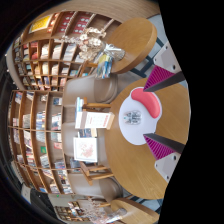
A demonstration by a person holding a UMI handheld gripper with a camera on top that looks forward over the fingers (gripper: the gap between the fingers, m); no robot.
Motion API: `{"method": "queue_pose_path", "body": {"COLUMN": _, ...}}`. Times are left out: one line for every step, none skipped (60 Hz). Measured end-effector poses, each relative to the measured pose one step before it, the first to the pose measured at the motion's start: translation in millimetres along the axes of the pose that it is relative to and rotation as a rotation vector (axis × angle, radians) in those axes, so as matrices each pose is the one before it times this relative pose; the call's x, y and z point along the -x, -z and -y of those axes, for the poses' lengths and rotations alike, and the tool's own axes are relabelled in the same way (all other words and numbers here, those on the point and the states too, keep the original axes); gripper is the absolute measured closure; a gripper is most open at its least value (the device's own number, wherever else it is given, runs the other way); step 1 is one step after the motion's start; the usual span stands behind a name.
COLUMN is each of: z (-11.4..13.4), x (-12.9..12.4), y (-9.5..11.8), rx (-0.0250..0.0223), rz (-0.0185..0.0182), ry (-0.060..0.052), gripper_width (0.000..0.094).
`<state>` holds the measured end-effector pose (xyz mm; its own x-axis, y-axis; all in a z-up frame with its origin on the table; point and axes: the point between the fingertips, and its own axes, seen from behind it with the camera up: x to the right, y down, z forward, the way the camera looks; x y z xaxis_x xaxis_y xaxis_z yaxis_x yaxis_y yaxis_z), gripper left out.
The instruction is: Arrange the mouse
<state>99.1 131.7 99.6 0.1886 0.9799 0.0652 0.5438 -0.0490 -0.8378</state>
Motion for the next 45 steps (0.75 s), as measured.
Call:
{"method": "queue_pose_path", "body": {"z": -2.44, "x": -0.65, "y": 12.04, "rx": -0.00165, "rz": -0.00262, "ry": -0.0002, "gripper_width": 0.0086}}
{"method": "queue_pose_path", "body": {"z": -2.35, "x": -0.99, "y": 11.9, "rx": -0.00134, "rz": -0.00317, "ry": -0.0012, "gripper_width": 0.0084}}
{"method": "queue_pose_path", "body": {"z": -2.66, "x": -0.69, "y": 11.58, "rx": -0.00134, "rz": -0.00196, "ry": 0.0005, "gripper_width": 0.0085}}
{"method": "queue_pose_path", "body": {"z": -2.75, "x": 0.35, "y": 11.6, "rx": -0.00225, "rz": 0.00013, "ry": 0.0029, "gripper_width": 0.0083}}
{"method": "queue_pose_path", "body": {"z": -3.03, "x": -0.61, "y": 9.04, "rx": -0.00385, "rz": 0.0008, "ry": 0.0056, "gripper_width": 0.0085}}
{"method": "queue_pose_path", "body": {"z": -2.61, "x": 0.18, "y": 10.72, "rx": -0.00486, "rz": 0.00061, "ry": 0.0051, "gripper_width": 0.0083}}
{"method": "queue_pose_path", "body": {"z": -2.3, "x": -0.34, "y": 10.26, "rx": -0.00453, "rz": -0.00056, "ry": 0.0045, "gripper_width": 0.0081}}
{"method": "queue_pose_path", "body": {"z": -2.12, "x": -0.27, "y": 10.42, "rx": -0.00365, "rz": -0.00219, "ry": 0.0037, "gripper_width": 0.0082}}
{"method": "queue_pose_path", "body": {"z": -2.56, "x": -1.0, "y": 10.13, "rx": -0.003, "rz": -0.00331, "ry": 0.0026, "gripper_width": 0.0082}}
{"method": "queue_pose_path", "body": {"z": -2.58, "x": -1.06, "y": 9.98, "rx": -0.00308, "rz": -0.00384, "ry": 0.0014, "gripper_width": 0.0081}}
{"method": "queue_pose_path", "body": {"z": -2.08, "x": -1.14, "y": 9.68, "rx": -0.0031, "rz": -0.00304, "ry": 0.0003, "gripper_width": 0.0082}}
{"method": "queue_pose_path", "body": {"z": -2.35, "x": -0.29, "y": 9.19, "rx": -0.00342, "rz": -0.00185, "ry": -0.0011, "gripper_width": 0.0083}}
{"method": "queue_pose_path", "body": {"z": -1.42, "x": -2.53, "y": 12.06, "rx": -0.00311, "rz": 0.00111, "ry": -0.0024, "gripper_width": 0.0082}}
{"method": "queue_pose_path", "body": {"z": -1.8, "x": 1.32, "y": 6.07, "rx": -0.00368, "rz": 0.00014, "ry": -0.0019, "gripper_width": 0.0082}}
{"method": "queue_pose_path", "body": {"z": -2.0, "x": 0.66, "y": 7.95, "rx": -0.00414, "rz": 0.00181, "ry": -0.0017, "gripper_width": 0.008}}
{"method": "queue_pose_path", "body": {"z": -2.18, "x": 0.61, "y": 7.62, "rx": -0.00392, "rz": 0.0029, "ry": -0.0023, "gripper_width": 0.0082}}
{"method": "queue_pose_path", "body": {"z": -2.17, "x": 0.81, "y": 7.35, "rx": -0.00394, "rz": 0.00269, "ry": -0.0027, "gripper_width": 0.0081}}
{"method": "queue_pose_path", "body": {"z": -2.13, "x": 0.25, "y": 6.73, "rx": -0.00393, "rz": 0.00246, "ry": -0.0029, "gripper_width": 0.0082}}
{"method": "queue_pose_path", "body": {"z": -2.08, "x": 0.36, "y": 6.67, "rx": -0.0028, "rz": 0.00187, "ry": -0.0015, "gripper_width": 0.0084}}
{"method": "queue_pose_path", "body": {"z": -2.24, "x": 0.5, "y": 6.73, "rx": -0.00157, "rz": 0.00166, "ry": -0.0009, "gripper_width": 0.0084}}
{"method": "queue_pose_path", "body": {"z": -2.34, "x": 0.5, "y": 6.49, "rx": -0.00112, "rz": 0.00153, "ry": -0.0012, "gripper_width": 0.0085}}
{"method": "queue_pose_path", "body": {"z": -3.1, "x": 0.25, "y": 8.46, "rx": -0.00178, "rz": 0.00134, "ry": -0.0016, "gripper_width": 0.0082}}
{"method": "queue_pose_path", "body": {"z": -1.71, "x": 0.69, "y": 5.41, "rx": -0.00276, "rz": 0.00158, "ry": -0.0012, "gripper_width": 0.0083}}
{"method": "queue_pose_path", "body": {"z": -1.88, "x": 0.86, "y": 5.0, "rx": -0.00291, "rz": 0.00238, "ry": 0.0005, "gripper_width": 0.0081}}
{"method": "queue_pose_path", "body": {"z": -1.75, "x": 1.43, "y": 4.89, "rx": -0.00217, "rz": 0.00316, "ry": 0.002, "gripper_width": 0.0082}}
{"method": "queue_pose_path", "body": {"z": -1.87, "x": 1.28, "y": 4.32, "rx": -0.00135, "rz": 0.00338, "ry": 0.0024, "gripper_width": 0.0081}}
{"method": "queue_pose_path", "body": {"z": -1.68, "x": 1.14, "y": 4.17, "rx": -0.00092, "rz": 0.00254, "ry": 0.0015, "gripper_width": 0.0082}}
{"method": "queue_pose_path", "body": {"z": -1.74, "x": 0.82, "y": 3.84, "rx": -0.00068, "rz": 0.00141, "ry": 0.0012, "gripper_width": 0.0083}}
{"method": "queue_pose_path", "body": {"z": -1.77, "x": 0.63, "y": 3.66, "rx": -0.00102, "rz": 0.00017, "ry": 0.0015, "gripper_width": 0.0082}}
{"method": "queue_pose_path", "body": {"z": -1.45, "x": 0.44, "y": 3.24, "rx": -0.00151, "rz": 0.00038, "ry": 0.0019, "gripper_width": 0.0082}}
{"method": "queue_pose_path", "body": {"z": -1.41, "x": 0.82, "y": 3.18, "rx": -0.00108, "rz": 0.00146, "ry": 0.0021, "gripper_width": 0.0081}}
{"method": "queue_pose_path", "body": {"z": -1.48, "x": 1.14, "y": 2.7, "rx": -0.00014, "rz": 0.0031, "ry": 0.002, "gripper_width": 0.0084}}
{"method": "queue_pose_path", "body": {"z": -1.82, "x": 1.37, "y": 2.08, "rx": 0.00019, "rz": 0.00482, "ry": 0.0012, "gripper_width": 0.0083}}
{"method": "queue_pose_path", "body": {"z": -1.74, "x": 1.23, "y": 2.0, "rx": 0.00032, "rz": 0.00573, "ry": -0.0005, "gripper_width": 0.0084}}
{"method": "queue_pose_path", "body": {"z": -1.75, "x": 1.54, "y": 1.76, "rx": -0.00033, "rz": 0.0051, "ry": -0.0016, "gripper_width": 0.0084}}
{"method": "queue_pose_path", "body": {"z": -2.14, "x": 1.21, "y": 1.4, "rx": 0.0, "rz": 0.00284, "ry": -0.0015, "gripper_width": 0.0083}}
{"method": "queue_pose_path", "body": {"z": -1.72, "x": 0.98, "y": 1.5, "rx": 0.00006, "rz": 0.00115, "ry": -0.0013, "gripper_width": 0.0082}}
{"method": "queue_pose_path", "body": {"z": -2.09, "x": 1.26, "y": 2.78, "rx": -0.00094, "rz": 0.00079, "ry": -0.0009, "gripper_width": 0.0083}}
{"method": "queue_pose_path", "body": {"z": -0.63, "x": 0.12, "y": 0.67, "rx": -0.00335, "rz": -0.00072, "ry": 0.0019, "gripper_width": 0.0083}}
{"method": "queue_pose_path", "body": {"z": -0.62, "x": 0.29, "y": 1.5, "rx": -0.00608, "rz": -0.00183, "ry": 0.0042, "gripper_width": 0.0083}}
{"method": "queue_pose_path", "body": {"z": -0.4, "x": 0.52, "y": 1.79, "rx": -0.00456, "rz": -0.00091, "ry": 0.0036, "gripper_width": 0.0082}}
{"method": "queue_pose_path", "body": {"z": -0.78, "x": 0.66, "y": 1.67, "rx": -0.00151, "rz": 0.00053, "ry": 0.0017, "gripper_width": 0.0084}}
{"method": "queue_pose_path", "body": {"z": -0.79, "x": 0.57, "y": 1.55, "rx": 0.00144, "rz": 0.00165, "ry": -0.0003, "gripper_width": 0.0084}}
{"method": "queue_pose_path", "body": {"z": -1.44, "x": 1.31, "y": 1.15, "rx": 0.0031, "rz": 0.00275, "ry": -0.0033, "gripper_width": 0.0083}}
{"method": "queue_pose_path", "body": {"z": -0.98, "x": 1.43, "y": 1.07, "rx": 0.00265, "rz": 0.004, "ry": -0.0053, "gripper_width": 0.0082}}
